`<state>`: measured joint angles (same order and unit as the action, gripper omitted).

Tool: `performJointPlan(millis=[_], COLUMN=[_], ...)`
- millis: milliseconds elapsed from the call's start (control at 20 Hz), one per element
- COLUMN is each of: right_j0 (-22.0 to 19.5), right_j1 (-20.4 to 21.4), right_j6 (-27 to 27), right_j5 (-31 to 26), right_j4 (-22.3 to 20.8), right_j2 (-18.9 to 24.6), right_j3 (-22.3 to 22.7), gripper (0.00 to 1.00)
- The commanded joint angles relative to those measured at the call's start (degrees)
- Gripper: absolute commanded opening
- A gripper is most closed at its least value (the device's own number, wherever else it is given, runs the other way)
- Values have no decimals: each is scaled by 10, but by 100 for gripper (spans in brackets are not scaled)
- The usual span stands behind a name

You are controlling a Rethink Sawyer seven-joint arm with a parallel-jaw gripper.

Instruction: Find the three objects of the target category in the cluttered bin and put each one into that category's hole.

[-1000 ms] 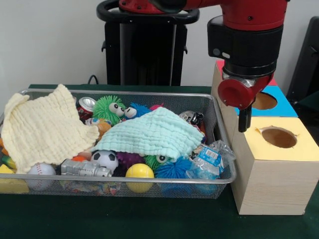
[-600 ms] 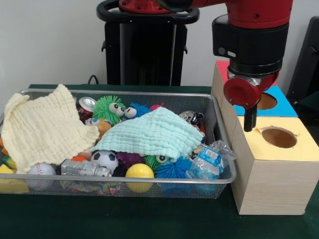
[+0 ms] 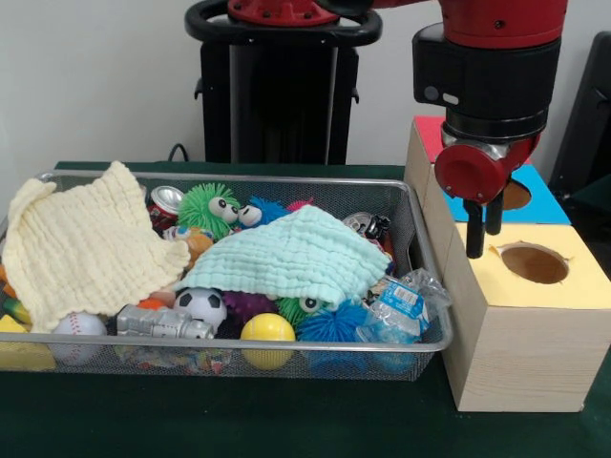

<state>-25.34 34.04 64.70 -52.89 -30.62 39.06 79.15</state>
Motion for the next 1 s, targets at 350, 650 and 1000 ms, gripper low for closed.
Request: performJointPlan(millis=[350,650,1000], right_j0=[-11,1,6], right_j1=[6,7,20], right_j6=[-60,-101,-137], right_j5=[28,-6,-5], right_j4=[-37,-66,-124], right_j2=[-2,-13,-14], right_j3=[17,-3,-12], gripper=[100,100,100])
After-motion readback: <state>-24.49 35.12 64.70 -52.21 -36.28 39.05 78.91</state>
